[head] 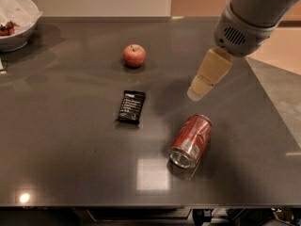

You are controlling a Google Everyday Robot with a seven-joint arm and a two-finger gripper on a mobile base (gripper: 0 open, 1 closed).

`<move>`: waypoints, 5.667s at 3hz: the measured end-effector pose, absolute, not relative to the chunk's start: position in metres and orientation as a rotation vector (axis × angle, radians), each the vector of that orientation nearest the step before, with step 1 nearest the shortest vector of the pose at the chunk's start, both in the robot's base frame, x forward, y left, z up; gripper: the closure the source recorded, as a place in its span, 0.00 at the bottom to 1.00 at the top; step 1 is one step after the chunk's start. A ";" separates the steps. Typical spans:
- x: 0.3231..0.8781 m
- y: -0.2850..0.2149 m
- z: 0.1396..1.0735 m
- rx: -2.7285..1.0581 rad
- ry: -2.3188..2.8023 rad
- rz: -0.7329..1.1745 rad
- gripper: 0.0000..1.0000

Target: Place coke can upright

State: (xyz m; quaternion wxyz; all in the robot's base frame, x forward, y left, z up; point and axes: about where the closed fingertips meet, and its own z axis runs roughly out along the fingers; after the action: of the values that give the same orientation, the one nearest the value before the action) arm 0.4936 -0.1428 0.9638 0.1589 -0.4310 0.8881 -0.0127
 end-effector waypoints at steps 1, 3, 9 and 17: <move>0.504 -0.131 0.954 -1.069 2.636 -0.071 0.00; 0.496 -0.120 0.932 -0.761 2.801 -0.172 0.00; 0.461 -0.106 0.892 -0.013 3.014 -0.179 0.00; 0.439 -0.107 0.847 0.625 3.089 -0.054 0.86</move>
Offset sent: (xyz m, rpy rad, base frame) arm 0.0051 0.0269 -0.0388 -0.0947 0.0731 -0.4299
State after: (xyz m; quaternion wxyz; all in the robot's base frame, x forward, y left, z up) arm 0.4395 -0.1070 0.8470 -0.0054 0.1982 0.9800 -0.0170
